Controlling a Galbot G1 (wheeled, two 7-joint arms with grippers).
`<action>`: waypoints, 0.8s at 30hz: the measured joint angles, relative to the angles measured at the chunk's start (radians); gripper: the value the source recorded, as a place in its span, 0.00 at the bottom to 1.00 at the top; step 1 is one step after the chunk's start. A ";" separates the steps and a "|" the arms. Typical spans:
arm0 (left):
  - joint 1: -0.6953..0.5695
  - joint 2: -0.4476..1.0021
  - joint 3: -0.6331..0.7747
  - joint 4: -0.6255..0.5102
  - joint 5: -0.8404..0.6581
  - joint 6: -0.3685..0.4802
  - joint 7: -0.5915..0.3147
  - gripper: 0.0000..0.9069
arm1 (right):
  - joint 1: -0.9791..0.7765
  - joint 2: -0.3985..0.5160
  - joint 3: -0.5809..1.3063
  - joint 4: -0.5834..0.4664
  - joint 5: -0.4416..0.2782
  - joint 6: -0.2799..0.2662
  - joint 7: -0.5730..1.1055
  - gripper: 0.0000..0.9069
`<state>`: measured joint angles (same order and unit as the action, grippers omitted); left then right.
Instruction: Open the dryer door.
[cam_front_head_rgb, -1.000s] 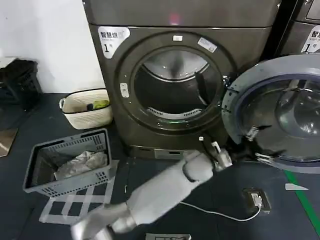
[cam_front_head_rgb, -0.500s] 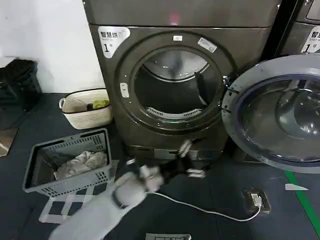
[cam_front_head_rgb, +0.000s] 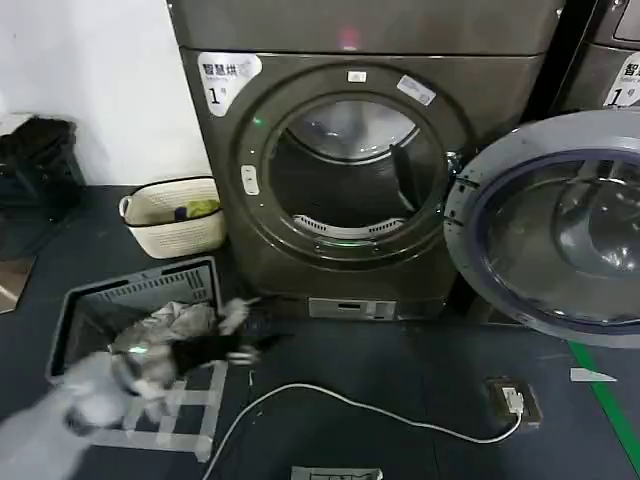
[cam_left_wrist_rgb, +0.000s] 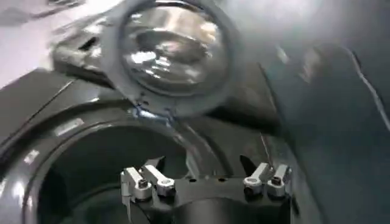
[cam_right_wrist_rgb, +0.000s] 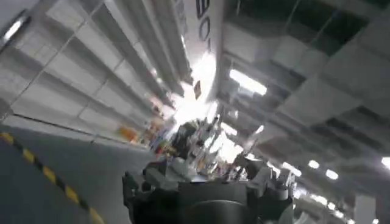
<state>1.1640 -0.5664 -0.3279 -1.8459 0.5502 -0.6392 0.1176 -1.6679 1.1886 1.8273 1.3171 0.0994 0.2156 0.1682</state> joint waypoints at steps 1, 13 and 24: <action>0.015 0.016 -0.043 0.015 0.066 -0.033 -0.015 1.00 | -0.003 0.005 -0.008 0.005 0.014 -0.008 -0.001 1.00; -0.104 0.106 -0.162 0.164 0.897 -0.188 -0.063 1.00 | -0.053 0.077 -0.028 -0.007 0.161 0.041 -0.040 1.00; -0.521 0.062 0.254 0.349 1.431 -0.186 -0.049 1.00 | -0.079 0.103 0.027 -0.034 0.206 0.066 -0.079 1.00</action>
<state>0.6431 -0.5046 -0.0737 -1.4974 1.9814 -0.8253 0.0691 -1.7470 1.2911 1.8543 1.2832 0.3050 0.2817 0.0891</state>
